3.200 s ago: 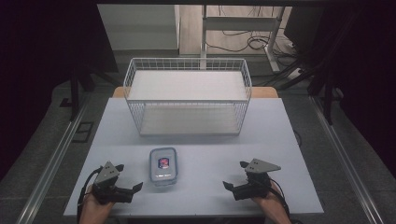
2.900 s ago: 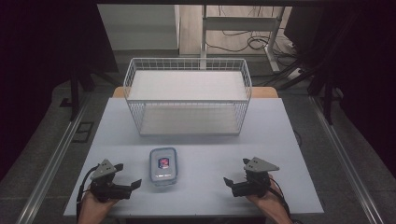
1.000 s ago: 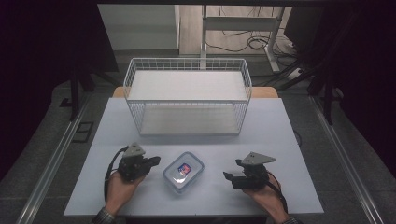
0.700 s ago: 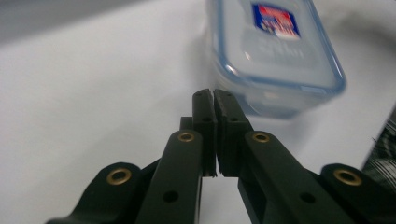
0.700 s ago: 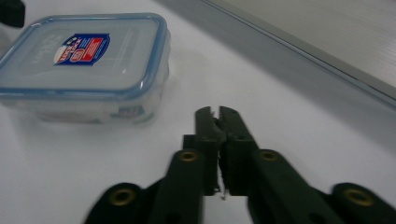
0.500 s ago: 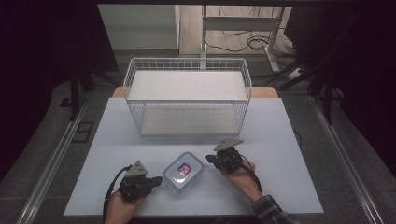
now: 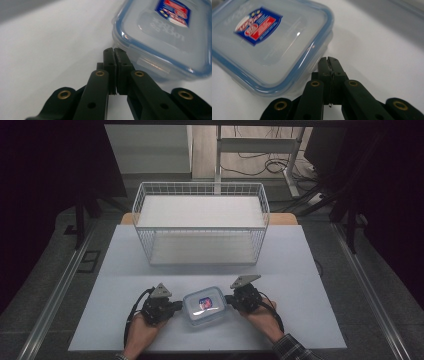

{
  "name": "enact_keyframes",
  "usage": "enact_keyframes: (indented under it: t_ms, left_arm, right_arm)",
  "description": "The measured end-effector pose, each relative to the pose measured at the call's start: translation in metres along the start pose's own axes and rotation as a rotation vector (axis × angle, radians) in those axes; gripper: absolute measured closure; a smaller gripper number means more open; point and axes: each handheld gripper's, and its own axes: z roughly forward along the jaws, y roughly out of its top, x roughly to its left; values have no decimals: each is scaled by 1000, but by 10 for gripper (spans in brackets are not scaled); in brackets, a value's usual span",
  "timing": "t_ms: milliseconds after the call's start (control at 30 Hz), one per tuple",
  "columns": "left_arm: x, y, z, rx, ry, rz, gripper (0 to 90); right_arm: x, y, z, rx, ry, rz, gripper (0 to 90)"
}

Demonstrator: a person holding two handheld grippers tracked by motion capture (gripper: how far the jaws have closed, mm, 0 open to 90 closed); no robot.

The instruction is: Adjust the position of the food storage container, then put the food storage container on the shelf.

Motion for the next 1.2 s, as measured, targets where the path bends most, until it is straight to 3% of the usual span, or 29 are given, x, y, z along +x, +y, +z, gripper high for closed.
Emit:
enact_keyframes:
  t_ms: [200,433,600,633,667,800,833,900,1000,1100,1133,1200]
  left_arm:
    - [4,10,9,8,1,11,888]
    - [11,12,10,-13,-16,8,870]
    - [20,5,-6,-50,-4,-20,702]
    - [20,5,-6,-50,-4,-20,646]
    - [20,3,-8,-54,3,-25,646]
    - [19,-1,-15,-77,13,-14,401]
    - [20,-2,-18,-83,4,-10,329]
    - [20,-2,-20,-80,-5,-15,275]
    - [16,4,-25,-99,-61,-40,223]
    - [10,9,-27,-123,-117,-29,184]
    - [4,12,-25,-121,-141,-27,173]
    - [-3,16,-18,-111,-151,-19,151]
  right_arm:
    - [9,-10,-9,7,-12,28,886]
    - [13,-19,-18,-3,17,51,875]
    - [10,-23,-37,-55,-64,24,737]
    - [10,-23,-37,-55,-64,24,737]
    - [8,-23,-39,-61,-70,26,695]
    - [3,-22,-45,-102,-51,43,558]
    - [2,-20,-47,-114,-47,48,525]
    - [2,-20,-48,-118,-41,50,509]
    - [3,-15,-50,-144,-14,69,428]
    - [5,-11,-50,-158,-3,76,391]
    - [7,-7,-48,-177,25,93,347]
    - [9,-3,-44,-186,43,93,302]
